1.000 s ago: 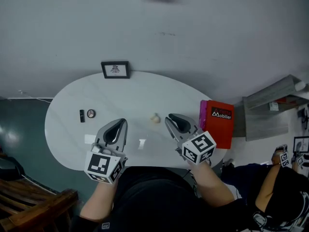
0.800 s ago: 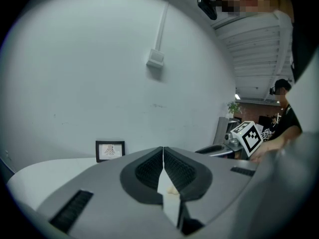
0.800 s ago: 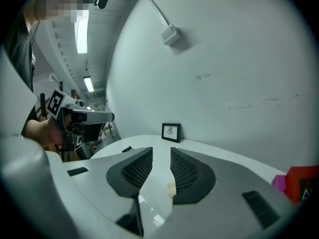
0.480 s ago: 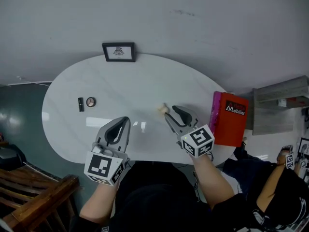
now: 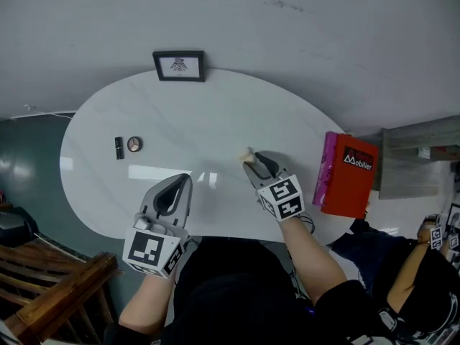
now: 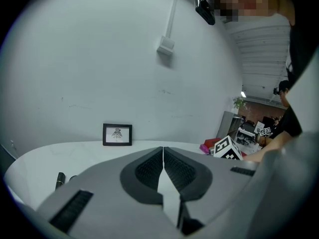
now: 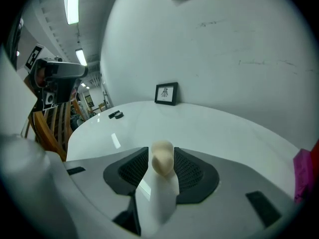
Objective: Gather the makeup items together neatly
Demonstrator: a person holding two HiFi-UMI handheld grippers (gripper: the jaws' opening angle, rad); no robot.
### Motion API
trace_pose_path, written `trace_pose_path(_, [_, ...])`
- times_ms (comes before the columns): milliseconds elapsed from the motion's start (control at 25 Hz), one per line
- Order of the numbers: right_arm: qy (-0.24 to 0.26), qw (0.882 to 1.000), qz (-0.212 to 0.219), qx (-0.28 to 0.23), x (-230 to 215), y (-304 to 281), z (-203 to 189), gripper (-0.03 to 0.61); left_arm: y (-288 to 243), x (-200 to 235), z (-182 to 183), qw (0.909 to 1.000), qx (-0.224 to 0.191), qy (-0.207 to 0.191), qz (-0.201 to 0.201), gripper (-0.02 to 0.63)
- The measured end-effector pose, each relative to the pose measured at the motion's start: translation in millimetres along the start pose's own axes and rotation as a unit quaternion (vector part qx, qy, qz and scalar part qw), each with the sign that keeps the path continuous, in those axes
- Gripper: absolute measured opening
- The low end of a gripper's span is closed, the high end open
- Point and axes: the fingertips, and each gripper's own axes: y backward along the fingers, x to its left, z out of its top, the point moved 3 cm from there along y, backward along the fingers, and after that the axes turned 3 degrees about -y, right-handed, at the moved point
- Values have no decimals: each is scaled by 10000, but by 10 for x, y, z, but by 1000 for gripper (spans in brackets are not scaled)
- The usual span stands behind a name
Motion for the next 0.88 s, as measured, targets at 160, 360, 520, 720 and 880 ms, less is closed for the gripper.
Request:
trace_pose_path(160, [8,9995,-18,311,-18,-72,-118,152,71,15,20,9999,-9,30,129,17])
trace_pose_path(360, [-128,9993,-41,337,-77,-67,-135,144,143,-6,76,9996,-93,-69,265,17])
trace_pose_path(520, [-54,9997,87,243,-54,59,-45,134,225,-77,154,9992,-190,-81,342,17])
trace_pose_path(720, [134,9995,291,6,31,344,158,129,381,-217,253,9982,-357,-56,488,17])
trace_pose_path(880, [350,9977,481,-313,140,578,435,129,580,-208,345,9962,-516,-85,700,17])
